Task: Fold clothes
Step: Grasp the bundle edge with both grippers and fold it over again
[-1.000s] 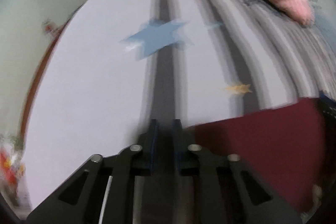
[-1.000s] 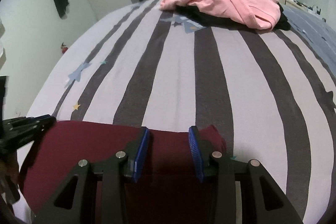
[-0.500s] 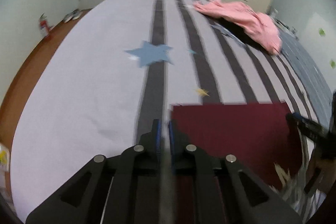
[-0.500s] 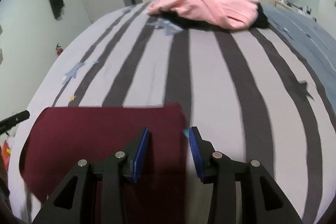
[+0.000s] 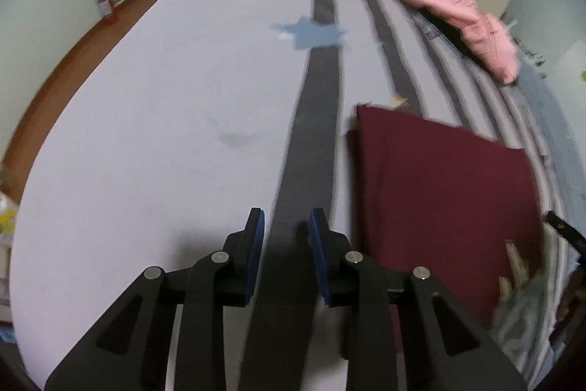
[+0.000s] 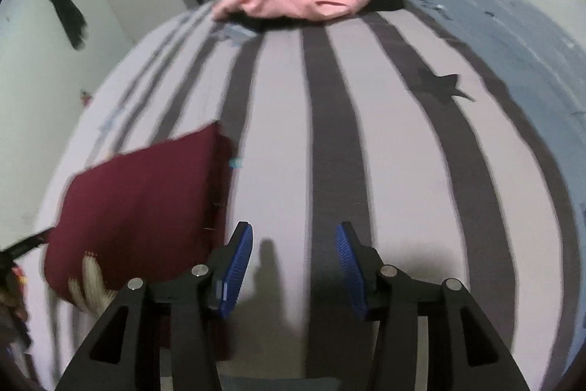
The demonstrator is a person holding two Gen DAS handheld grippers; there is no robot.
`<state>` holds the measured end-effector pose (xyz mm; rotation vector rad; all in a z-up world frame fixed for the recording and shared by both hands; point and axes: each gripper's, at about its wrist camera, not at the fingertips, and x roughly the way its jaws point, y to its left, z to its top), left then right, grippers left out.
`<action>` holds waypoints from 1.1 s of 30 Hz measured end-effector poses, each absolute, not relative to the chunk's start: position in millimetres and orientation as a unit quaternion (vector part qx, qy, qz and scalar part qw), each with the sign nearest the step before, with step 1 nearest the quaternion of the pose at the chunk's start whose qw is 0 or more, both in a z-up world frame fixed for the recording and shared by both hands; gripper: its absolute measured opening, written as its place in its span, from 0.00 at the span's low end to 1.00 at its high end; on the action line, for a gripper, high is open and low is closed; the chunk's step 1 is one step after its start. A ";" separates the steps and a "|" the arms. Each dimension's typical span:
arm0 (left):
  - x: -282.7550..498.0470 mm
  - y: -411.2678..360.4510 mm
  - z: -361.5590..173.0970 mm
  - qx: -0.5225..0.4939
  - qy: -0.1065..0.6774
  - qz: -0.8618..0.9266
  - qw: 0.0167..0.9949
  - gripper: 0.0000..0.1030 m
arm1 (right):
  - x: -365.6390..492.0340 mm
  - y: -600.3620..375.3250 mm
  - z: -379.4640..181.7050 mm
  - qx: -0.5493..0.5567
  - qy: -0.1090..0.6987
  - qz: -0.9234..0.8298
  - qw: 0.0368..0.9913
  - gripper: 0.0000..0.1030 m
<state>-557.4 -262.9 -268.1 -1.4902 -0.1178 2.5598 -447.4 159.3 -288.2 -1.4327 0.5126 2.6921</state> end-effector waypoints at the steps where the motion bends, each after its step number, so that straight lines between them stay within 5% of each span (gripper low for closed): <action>1: -554.6 -260.6 -263.3 -0.492 -0.044 0.863 0.104 0.36 | -449.2 155.4 -285.3 -0.461 0.173 0.870 0.011 0.43; 4: -554.4 -252.4 -261.5 -0.480 -0.064 0.864 0.135 0.57 | -457.1 139.1 -282.5 -0.460 0.181 0.869 -0.028 0.53; 14: -549.7 -277.7 -305.9 -0.514 -0.150 0.829 0.161 0.61 | -475.1 133.1 -316.2 -0.485 0.215 0.845 -0.068 0.58; 33: -590.4 -215.9 -328.7 -0.540 -0.134 0.796 0.240 0.53 | -497.9 125.6 -331.1 -0.496 0.227 0.821 -0.168 0.59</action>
